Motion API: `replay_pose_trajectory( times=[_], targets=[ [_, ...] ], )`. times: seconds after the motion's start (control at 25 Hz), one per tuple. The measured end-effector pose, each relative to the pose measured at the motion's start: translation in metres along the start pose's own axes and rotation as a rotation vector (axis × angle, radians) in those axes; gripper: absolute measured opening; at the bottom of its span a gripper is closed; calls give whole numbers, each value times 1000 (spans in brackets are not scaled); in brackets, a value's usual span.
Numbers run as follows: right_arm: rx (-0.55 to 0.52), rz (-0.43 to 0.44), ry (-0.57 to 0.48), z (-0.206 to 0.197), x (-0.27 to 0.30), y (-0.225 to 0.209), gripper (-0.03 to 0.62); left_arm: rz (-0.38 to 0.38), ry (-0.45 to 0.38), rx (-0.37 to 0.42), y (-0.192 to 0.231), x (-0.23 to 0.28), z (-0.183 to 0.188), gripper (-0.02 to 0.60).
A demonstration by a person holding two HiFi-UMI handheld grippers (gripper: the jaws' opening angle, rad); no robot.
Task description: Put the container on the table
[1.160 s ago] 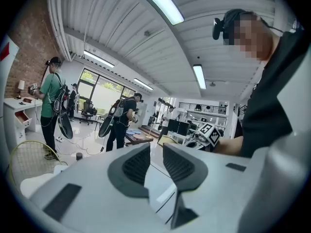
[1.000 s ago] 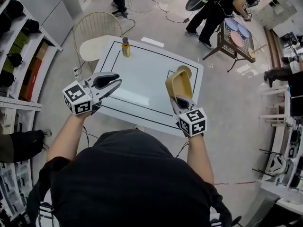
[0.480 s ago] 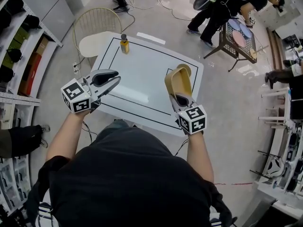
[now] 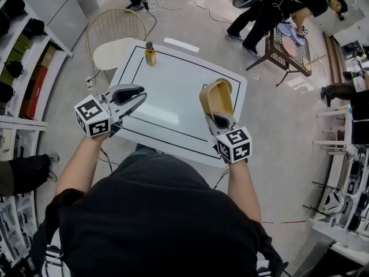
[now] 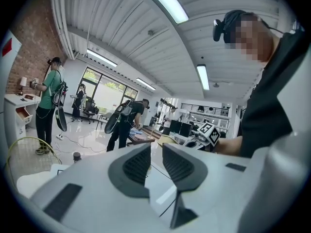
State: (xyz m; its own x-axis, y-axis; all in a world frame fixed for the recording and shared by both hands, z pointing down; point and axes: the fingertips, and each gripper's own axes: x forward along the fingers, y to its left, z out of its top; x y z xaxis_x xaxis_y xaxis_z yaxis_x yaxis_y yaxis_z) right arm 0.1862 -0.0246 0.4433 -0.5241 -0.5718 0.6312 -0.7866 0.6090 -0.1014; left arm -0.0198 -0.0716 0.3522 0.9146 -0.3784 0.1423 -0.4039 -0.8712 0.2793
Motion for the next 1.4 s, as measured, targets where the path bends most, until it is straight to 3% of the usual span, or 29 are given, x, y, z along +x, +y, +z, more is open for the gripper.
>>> replay_pose_trajectory(
  times=[0.76, 1.4],
  targets=[
    [-20, -50, 75, -4, 42, -32, 9, -24, 8, -42, 42, 18, -13, 78],
    [9, -19, 144, -30, 92, -31, 9, -26, 16, -85, 64, 22, -23, 78]
  ],
)
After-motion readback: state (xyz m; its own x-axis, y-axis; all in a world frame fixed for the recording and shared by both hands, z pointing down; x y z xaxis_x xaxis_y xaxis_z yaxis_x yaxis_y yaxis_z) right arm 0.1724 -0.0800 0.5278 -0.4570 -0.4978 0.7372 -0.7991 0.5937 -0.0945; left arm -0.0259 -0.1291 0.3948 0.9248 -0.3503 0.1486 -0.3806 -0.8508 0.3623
